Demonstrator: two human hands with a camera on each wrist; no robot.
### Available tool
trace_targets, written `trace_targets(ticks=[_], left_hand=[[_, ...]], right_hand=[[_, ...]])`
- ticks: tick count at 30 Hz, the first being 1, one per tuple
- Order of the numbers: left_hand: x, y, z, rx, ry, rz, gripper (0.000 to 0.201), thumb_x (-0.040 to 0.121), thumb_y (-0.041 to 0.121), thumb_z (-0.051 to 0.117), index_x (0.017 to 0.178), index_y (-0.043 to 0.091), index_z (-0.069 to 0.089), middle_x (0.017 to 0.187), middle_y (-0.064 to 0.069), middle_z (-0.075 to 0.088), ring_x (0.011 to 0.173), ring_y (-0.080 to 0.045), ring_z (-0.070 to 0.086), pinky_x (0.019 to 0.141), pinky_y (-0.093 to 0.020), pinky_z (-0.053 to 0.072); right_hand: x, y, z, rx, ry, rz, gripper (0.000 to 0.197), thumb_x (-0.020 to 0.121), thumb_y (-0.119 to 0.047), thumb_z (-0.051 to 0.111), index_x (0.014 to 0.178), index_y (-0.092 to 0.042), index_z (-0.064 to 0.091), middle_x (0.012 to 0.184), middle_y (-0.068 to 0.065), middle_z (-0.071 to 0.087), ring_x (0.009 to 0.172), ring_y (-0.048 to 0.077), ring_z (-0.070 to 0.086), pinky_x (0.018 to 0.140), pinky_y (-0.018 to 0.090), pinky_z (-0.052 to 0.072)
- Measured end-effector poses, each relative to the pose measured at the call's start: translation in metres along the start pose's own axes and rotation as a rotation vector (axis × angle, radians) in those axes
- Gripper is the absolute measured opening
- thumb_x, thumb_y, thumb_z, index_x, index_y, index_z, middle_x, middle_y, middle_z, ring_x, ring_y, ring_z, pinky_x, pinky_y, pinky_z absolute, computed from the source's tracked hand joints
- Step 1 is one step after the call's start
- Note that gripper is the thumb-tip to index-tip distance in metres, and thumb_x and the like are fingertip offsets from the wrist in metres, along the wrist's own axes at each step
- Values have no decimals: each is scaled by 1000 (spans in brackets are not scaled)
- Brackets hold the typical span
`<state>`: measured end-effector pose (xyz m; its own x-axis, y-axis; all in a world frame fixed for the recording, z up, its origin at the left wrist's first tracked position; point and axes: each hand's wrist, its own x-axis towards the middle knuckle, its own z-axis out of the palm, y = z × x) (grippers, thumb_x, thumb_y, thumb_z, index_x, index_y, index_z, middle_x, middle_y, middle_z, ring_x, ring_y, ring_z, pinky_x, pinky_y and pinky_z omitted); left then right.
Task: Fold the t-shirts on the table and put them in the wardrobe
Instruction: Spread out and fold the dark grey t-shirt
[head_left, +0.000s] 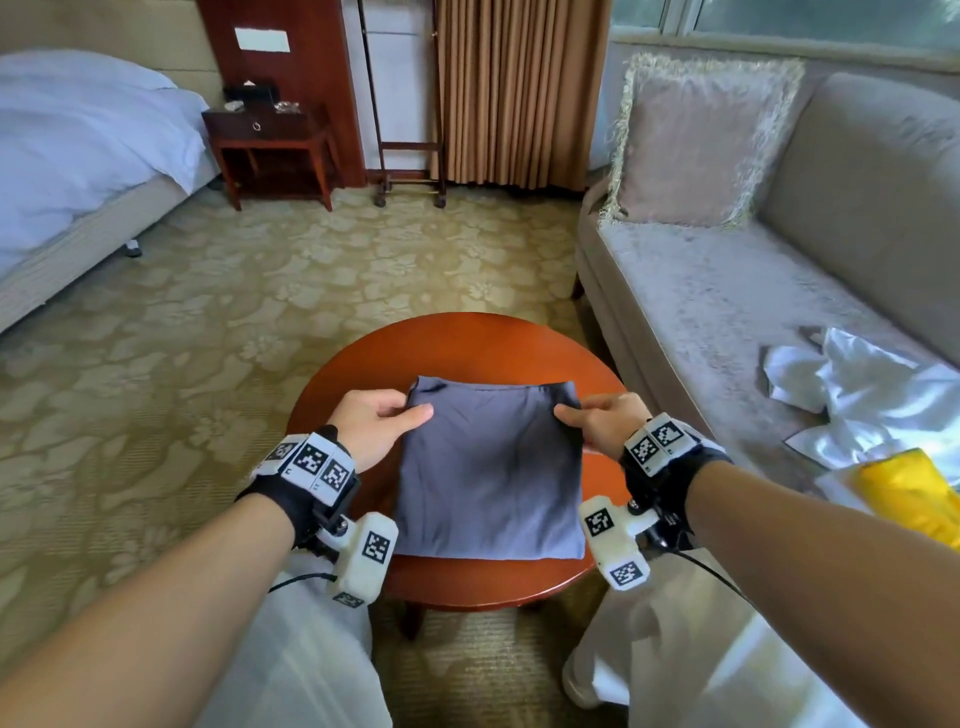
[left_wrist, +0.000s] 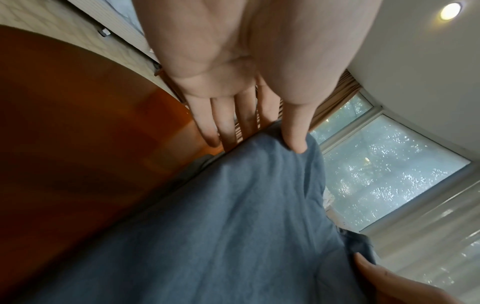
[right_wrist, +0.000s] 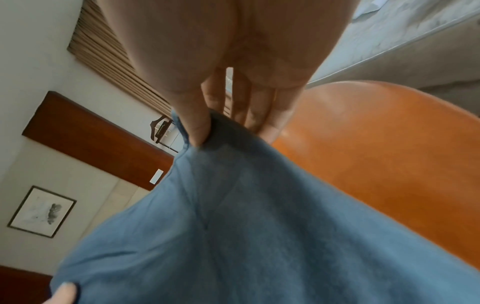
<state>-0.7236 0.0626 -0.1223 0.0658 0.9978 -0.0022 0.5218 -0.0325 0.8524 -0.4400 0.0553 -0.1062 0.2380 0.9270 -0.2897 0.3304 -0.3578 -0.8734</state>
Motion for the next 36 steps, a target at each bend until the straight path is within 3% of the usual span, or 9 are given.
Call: trace_targets(ticks=[2,5,11,19,21,23,26,31,36], left_hand=[[18,-1,2,62,-39,-18,51,85,42,70,72,-6,56,65,-17,52,63,-17,45,63,-29,34],[39,-4,5,220,-88,-89,42,93,37,62,68,7,49,64,-6,42,60,-17,37,52,-25,24],[65,-15,12,410,-72,-178,43,97,44,50,67,14,46,66,0,49,63,-19,45,54,-32,28],[77,-11,16,527,-42,-316,54,88,54,61,52,17,47,57,-2,52,60,-22,53,55,-28,36],[74,-4,14,545,-47,-323,51,87,57,61,61,13,58,68,-3,61,73,-24,60,62,-29,43],[68,4,13,523,-13,-319,46,85,57,64,90,11,64,94,-4,65,94,-26,61,78,-32,47],[48,13,15,437,37,-284,66,79,52,73,129,18,47,132,-4,52,121,-26,51,96,-36,45],[14,21,40,624,-128,-27,70,92,47,57,150,26,26,163,1,11,150,-20,9,120,-45,16],[-6,-2,66,834,-376,-26,68,100,55,33,156,30,4,163,7,-16,149,-14,-16,120,-50,-2]], right_hand=[[19,3,3,-113,7,-24,26,73,-29,77,66,-4,70,74,21,69,69,23,61,79,48,58],[37,4,11,-333,-1,-37,38,81,-35,71,54,-13,58,56,5,55,61,22,52,64,31,46],[56,-1,23,-615,21,14,26,92,-41,59,99,-19,72,98,12,68,88,33,61,73,28,46],[76,-4,29,-763,-34,110,35,89,-45,60,97,-12,68,83,7,62,64,22,54,50,23,34],[72,-9,31,-746,-17,136,36,87,-45,61,98,-12,67,91,9,64,69,24,56,53,24,38],[63,-17,32,-734,9,136,35,85,-41,61,103,-11,63,98,11,62,73,23,57,57,26,42],[41,-20,44,-757,85,9,58,82,-38,62,130,-13,44,128,12,45,115,30,46,92,38,42],[-1,3,80,-824,-48,-259,80,87,-44,60,151,-17,20,161,6,5,148,24,2,119,43,16],[-28,40,100,-982,-188,-273,78,97,-59,31,155,-21,-4,161,4,-17,148,22,-15,121,42,-1]])
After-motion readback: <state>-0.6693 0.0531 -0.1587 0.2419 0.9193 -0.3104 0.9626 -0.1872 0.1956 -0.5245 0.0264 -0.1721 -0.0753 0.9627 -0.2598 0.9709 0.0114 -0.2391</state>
